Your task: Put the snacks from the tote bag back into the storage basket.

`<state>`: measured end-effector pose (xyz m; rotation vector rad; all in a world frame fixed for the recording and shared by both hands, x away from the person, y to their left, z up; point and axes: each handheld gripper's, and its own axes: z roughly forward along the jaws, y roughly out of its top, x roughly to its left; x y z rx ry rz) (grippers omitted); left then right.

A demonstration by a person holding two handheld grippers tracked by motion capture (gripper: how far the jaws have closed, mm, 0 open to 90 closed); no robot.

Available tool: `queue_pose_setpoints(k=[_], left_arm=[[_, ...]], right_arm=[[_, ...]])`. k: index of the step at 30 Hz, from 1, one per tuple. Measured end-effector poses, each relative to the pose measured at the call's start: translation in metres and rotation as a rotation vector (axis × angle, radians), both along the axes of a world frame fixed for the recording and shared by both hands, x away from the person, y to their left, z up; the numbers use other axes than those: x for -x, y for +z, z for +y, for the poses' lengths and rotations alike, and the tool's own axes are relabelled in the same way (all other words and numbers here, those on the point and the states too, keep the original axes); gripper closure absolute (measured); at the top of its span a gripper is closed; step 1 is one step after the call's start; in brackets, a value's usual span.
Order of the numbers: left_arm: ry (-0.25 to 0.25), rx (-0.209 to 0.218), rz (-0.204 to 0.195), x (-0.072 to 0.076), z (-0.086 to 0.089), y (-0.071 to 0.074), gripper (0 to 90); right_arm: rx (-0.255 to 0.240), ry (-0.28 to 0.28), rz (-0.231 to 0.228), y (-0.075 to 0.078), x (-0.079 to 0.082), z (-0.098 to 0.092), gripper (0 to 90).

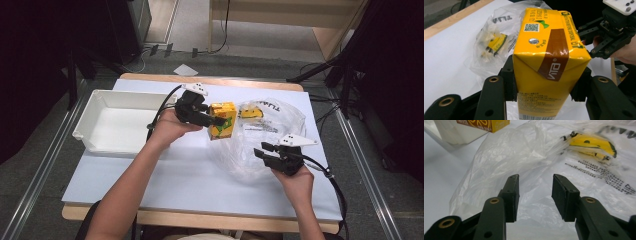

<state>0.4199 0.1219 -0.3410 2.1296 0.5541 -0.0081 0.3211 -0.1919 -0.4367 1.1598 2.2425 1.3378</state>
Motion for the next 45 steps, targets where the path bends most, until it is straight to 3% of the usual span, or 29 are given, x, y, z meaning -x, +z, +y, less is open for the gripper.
queue_pose_setpoints(k=[18, 34, 45], left_arm=[[0.047, 0.014, 0.002, -0.001, 0.029, 0.003, 52.8], [0.111, 0.010, -0.026, 0.002, 0.060, 0.003, 52.7], [0.163, 0.031, -0.056, 0.002, 0.082, 0.007, 52.7]], right_arm=[[0.009, 0.016, 0.004, -0.004, 0.008, -0.005, 56.8], [0.000, 0.017, 0.004, -0.005, 0.002, -0.010, 56.9], [0.007, 0.022, -0.002, -0.006, 0.003, -0.008, 56.9]])
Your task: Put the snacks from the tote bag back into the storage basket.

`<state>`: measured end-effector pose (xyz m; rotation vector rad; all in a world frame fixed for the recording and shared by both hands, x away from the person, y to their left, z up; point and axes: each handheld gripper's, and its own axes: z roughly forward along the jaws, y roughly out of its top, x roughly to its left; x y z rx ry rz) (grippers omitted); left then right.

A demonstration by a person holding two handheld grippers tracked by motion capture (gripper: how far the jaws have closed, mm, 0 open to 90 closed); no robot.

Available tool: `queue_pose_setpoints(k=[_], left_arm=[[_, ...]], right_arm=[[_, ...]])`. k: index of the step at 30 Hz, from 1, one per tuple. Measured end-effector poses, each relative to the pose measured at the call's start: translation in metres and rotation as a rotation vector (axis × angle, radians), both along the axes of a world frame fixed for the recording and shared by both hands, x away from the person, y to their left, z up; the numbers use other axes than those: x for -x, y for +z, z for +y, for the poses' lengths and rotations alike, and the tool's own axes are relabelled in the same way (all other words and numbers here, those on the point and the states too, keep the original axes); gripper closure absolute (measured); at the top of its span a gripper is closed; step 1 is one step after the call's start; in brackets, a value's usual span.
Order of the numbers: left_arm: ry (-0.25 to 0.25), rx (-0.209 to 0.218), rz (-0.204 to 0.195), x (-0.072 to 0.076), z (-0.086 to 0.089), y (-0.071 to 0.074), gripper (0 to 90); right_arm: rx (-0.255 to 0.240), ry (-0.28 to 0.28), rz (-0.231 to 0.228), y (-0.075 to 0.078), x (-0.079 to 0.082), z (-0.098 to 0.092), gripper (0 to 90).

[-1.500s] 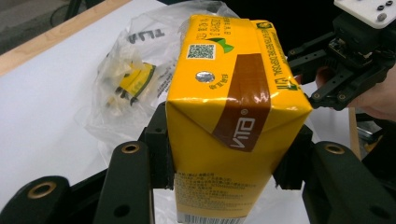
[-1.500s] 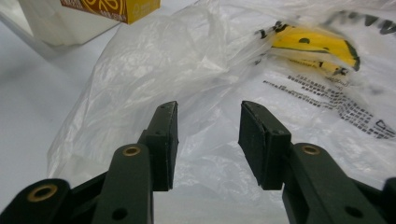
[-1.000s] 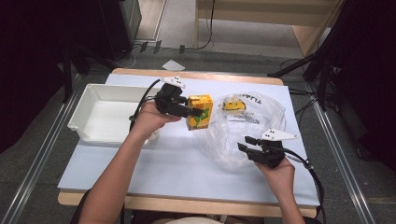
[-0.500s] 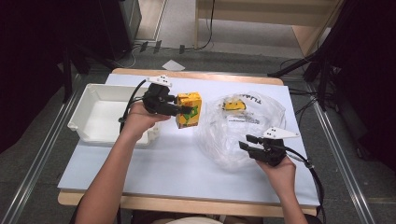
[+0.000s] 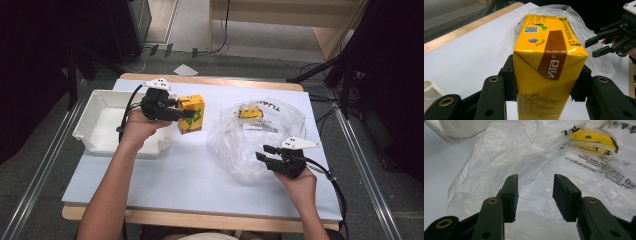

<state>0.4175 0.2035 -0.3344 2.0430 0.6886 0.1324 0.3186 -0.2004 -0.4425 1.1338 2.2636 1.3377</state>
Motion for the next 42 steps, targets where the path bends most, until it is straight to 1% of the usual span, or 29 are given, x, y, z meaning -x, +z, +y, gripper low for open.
queue_pose_setpoints(k=[3, 12, 13, 27, 30, 31, 34, 36, 42], left_arm=[[0.004, -0.008, -0.016, 0.001, 0.003, 0.001, 52.7], [0.037, -0.013, 0.001, -0.003, 0.012, 0.000, 52.7], [0.041, -0.006, 0.004, -0.002, 0.013, 0.001, 52.7], [0.087, 0.015, -0.004, -0.001, 0.031, 0.008, 52.6], [0.096, -0.002, -0.006, 0.000, 0.035, 0.011, 52.6], [0.100, 0.000, -0.006, 0.000, 0.037, 0.011, 52.6], [0.110, 0.012, -0.007, -0.001, 0.042, 0.012, 52.6], [0.125, 0.020, -0.007, -0.001, 0.046, 0.012, 52.6], [0.152, 0.025, -0.013, -0.003, 0.055, 0.011, 52.5]], right_arm=[[0.000, 0.002, 0.003, 0.000, 0.000, 0.000, 56.9], [0.003, 0.005, 0.006, -0.001, 0.000, 0.000, 57.0], [0.004, 0.006, 0.006, -0.001, 0.000, 0.000, 57.0], [0.004, 0.005, 0.005, -0.001, 0.000, 0.000, 57.0], [0.007, 0.009, 0.010, -0.002, 0.000, 0.001, 57.5], [0.014, 0.011, 0.014, -0.002, 0.000, 0.001, 57.6], [0.010, 0.013, 0.015, -0.002, 0.000, 0.001, 57.5], [0.010, 0.012, 0.013, -0.002, 0.000, 0.001, 57.5], [0.012, 0.012, 0.014, -0.002, 0.000, 0.001, 57.5]])
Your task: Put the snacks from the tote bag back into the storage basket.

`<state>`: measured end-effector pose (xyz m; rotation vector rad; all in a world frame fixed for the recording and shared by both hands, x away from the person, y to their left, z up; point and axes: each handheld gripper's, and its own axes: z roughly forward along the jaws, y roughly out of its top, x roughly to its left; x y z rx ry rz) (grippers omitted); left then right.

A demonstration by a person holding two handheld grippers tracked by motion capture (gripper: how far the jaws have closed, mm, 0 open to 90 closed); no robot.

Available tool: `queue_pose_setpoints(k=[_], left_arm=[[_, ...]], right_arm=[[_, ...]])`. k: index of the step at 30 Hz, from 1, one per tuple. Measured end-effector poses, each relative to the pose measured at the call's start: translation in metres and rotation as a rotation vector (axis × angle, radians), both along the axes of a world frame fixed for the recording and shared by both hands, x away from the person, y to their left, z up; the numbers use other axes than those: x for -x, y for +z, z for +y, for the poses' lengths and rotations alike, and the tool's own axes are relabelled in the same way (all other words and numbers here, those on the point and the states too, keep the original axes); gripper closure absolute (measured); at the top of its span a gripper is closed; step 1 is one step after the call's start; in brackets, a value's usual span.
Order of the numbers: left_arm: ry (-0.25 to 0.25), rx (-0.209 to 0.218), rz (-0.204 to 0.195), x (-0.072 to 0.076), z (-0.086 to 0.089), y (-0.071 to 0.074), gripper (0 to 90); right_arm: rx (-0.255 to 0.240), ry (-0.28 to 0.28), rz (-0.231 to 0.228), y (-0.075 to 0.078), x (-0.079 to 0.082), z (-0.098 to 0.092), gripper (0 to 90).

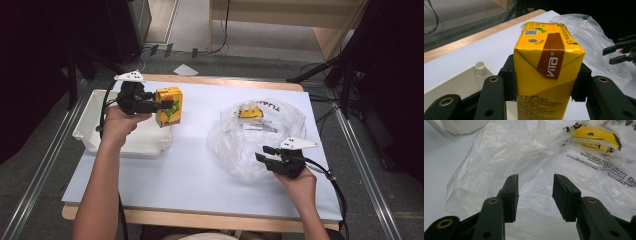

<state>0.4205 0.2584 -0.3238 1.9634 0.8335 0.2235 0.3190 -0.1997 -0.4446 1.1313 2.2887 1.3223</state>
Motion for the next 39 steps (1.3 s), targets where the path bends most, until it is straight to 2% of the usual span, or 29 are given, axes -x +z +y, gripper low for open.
queue_pose_setpoints(k=[4, 17, 21, 30, 34, 39], left_arm=[[0.021, -0.005, -0.004, -0.001, 0.005, -0.001, 52.5], [0.091, 0.022, -0.004, -0.003, 0.028, -0.002, 52.6], [0.125, 0.014, -0.005, -0.004, 0.036, -0.005, 52.6], [0.163, 0.017, -0.005, -0.008, 0.049, -0.011, 52.6], [0.187, 0.003, -0.002, -0.011, 0.053, -0.016, 52.6], [0.211, 0.009, -0.007, -0.014, 0.055, -0.022, 52.6]], right_arm=[[-0.001, 0.002, 0.001, 0.000, 0.000, 0.000, 57.5], [-0.002, 0.002, -0.001, 0.000, 0.000, 0.001, 57.4], [-0.003, 0.003, -0.003, 0.000, 0.000, 0.001, 57.4], [-0.004, 0.002, -0.004, 0.000, 0.000, 0.000, 57.3], [-0.004, 0.000, -0.006, 0.000, 0.000, 0.000, 57.4], [-0.003, 0.002, -0.003, 0.000, 0.000, 0.000, 57.3]])
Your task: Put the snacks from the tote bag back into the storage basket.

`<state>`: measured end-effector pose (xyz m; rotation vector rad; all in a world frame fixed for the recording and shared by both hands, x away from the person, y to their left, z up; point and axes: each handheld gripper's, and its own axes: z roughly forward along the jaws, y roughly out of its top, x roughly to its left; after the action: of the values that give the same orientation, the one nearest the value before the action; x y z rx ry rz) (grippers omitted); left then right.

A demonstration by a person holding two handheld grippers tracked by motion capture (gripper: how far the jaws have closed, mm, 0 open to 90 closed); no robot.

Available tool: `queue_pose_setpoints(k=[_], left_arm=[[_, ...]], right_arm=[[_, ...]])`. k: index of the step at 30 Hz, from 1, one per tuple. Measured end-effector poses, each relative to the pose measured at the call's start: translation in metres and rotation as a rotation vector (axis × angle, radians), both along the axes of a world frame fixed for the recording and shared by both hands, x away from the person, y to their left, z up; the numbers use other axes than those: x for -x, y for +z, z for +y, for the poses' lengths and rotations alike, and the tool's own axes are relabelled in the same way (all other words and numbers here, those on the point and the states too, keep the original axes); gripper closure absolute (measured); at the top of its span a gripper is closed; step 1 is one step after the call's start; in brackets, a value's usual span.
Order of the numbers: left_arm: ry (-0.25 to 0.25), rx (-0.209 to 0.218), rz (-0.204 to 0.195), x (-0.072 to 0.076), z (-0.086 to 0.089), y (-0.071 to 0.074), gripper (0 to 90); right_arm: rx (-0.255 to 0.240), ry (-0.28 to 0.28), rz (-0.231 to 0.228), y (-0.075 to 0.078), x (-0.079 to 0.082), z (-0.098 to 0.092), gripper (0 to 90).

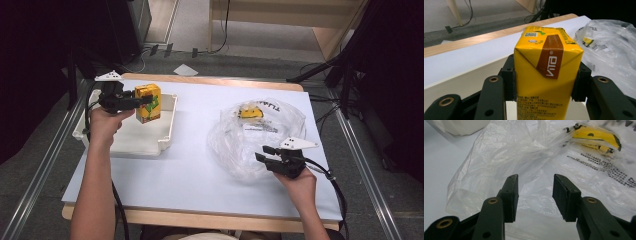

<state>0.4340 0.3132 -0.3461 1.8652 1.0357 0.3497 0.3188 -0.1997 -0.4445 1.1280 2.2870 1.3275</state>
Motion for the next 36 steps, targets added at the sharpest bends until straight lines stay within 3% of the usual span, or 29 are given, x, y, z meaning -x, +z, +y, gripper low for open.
queue_pose_setpoints(k=[13, 24, 29, 36], left_arm=[[0.024, -0.035, 0.016, -0.015, -0.009, -0.015, 52.6], [0.026, -0.069, 0.028, -0.029, -0.019, -0.037, 52.6], [0.027, -0.048, 0.049, -0.033, -0.020, -0.047, 52.5], [0.033, -0.066, -0.002, -0.035, -0.026, -0.055, 52.5]], right_arm=[[-0.001, -0.007, 0.002, -0.002, 0.003, 0.003, 57.3], [-0.002, -0.012, 0.004, -0.003, 0.008, 0.002, 56.9], [-0.004, -0.016, 0.005, -0.002, 0.008, -0.001, 56.7], [-0.006, -0.016, 0.004, -0.003, 0.008, -0.002, 56.8]])
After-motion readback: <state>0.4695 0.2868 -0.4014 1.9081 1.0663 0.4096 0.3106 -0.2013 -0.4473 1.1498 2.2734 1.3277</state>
